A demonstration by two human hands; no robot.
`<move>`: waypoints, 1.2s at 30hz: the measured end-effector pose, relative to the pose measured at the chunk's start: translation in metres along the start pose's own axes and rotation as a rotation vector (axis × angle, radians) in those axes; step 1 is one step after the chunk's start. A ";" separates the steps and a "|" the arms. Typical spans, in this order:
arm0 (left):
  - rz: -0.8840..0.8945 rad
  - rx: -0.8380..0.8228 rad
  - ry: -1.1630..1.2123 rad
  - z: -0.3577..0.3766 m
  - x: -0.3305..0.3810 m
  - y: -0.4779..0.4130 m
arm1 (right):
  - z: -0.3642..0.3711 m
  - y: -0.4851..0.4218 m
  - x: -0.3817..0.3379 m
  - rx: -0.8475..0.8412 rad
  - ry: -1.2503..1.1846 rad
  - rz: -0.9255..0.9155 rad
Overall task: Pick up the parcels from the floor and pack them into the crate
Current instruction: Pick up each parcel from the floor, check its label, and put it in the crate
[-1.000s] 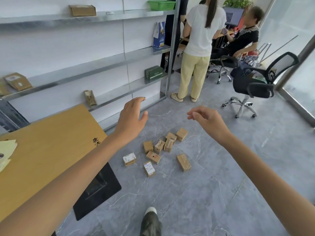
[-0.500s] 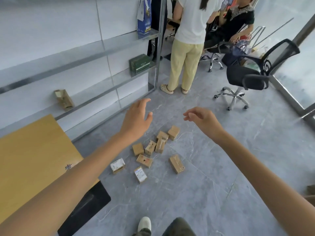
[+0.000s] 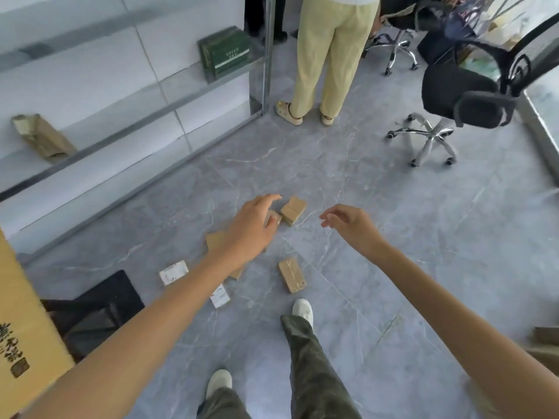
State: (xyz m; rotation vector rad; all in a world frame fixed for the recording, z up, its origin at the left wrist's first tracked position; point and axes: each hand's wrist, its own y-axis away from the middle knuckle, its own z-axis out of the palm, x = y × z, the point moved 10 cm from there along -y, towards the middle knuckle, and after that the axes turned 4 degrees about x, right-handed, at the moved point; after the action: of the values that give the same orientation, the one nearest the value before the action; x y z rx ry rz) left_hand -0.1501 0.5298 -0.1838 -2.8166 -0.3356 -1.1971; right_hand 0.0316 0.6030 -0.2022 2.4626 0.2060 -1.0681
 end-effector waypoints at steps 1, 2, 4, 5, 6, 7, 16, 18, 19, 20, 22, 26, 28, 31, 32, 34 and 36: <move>-0.061 -0.012 0.041 0.022 -0.012 -0.012 | 0.002 -0.018 0.020 -0.017 0.016 0.040; -0.135 -0.023 0.098 0.046 -0.025 -0.023 | 0.004 -0.034 0.044 -0.032 0.030 0.089; -0.307 -0.009 0.226 0.092 -0.061 -0.040 | 0.019 -0.062 0.100 -0.065 0.052 0.200; -0.382 0.006 0.280 0.116 -0.081 -0.045 | 0.030 -0.075 0.130 -0.087 0.066 0.248; -0.444 0.018 0.316 0.139 -0.101 -0.050 | 0.044 -0.087 0.160 -0.109 0.080 0.287; -0.494 0.013 0.333 0.164 -0.122 -0.052 | 0.059 -0.097 0.192 -0.133 0.093 0.333; -0.828 -0.137 0.281 0.441 -0.369 -0.050 | 0.242 -0.206 0.467 -0.199 0.101 0.587; -0.885 -0.207 0.273 0.507 -0.425 -0.045 | 0.289 -0.234 0.523 -0.230 0.111 0.602; -0.914 -0.243 0.270 0.538 -0.451 -0.043 | 0.311 -0.249 0.549 -0.253 0.121 0.607; -0.948 -0.287 0.263 0.568 -0.476 -0.040 | 0.332 -0.262 0.572 -0.280 0.132 0.612; -1.004 -0.399 0.259 0.625 -0.515 -0.034 | 0.374 -0.285 0.609 -0.353 0.142 0.606; -1.110 -0.568 0.400 0.709 -0.552 -0.027 | 0.436 -0.308 0.658 -0.477 0.120 0.627; -1.140 -0.598 0.538 0.731 -0.552 -0.029 | 0.454 -0.312 0.668 -0.526 0.066 0.651; -1.173 -0.563 0.661 0.727 -0.544 -0.036 | 0.452 -0.316 0.662 -0.494 -0.026 0.660; -1.157 -0.533 0.680 0.715 -0.540 -0.043 | 0.444 -0.317 0.654 -0.477 -0.041 0.646; -1.090 -0.475 0.685 0.675 -0.523 -0.060 | 0.423 -0.314 0.629 -0.463 -0.074 0.627; -1.005 -0.426 0.664 0.620 -0.493 -0.078 | 0.395 -0.308 0.584 -0.473 -0.104 0.592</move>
State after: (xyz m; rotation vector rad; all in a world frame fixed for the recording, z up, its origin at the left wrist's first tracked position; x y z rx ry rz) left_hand -0.0634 0.6080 -0.9715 -2.2471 -1.6962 -2.4952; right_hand 0.0810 0.6738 -0.9664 1.8581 -0.2635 -0.7704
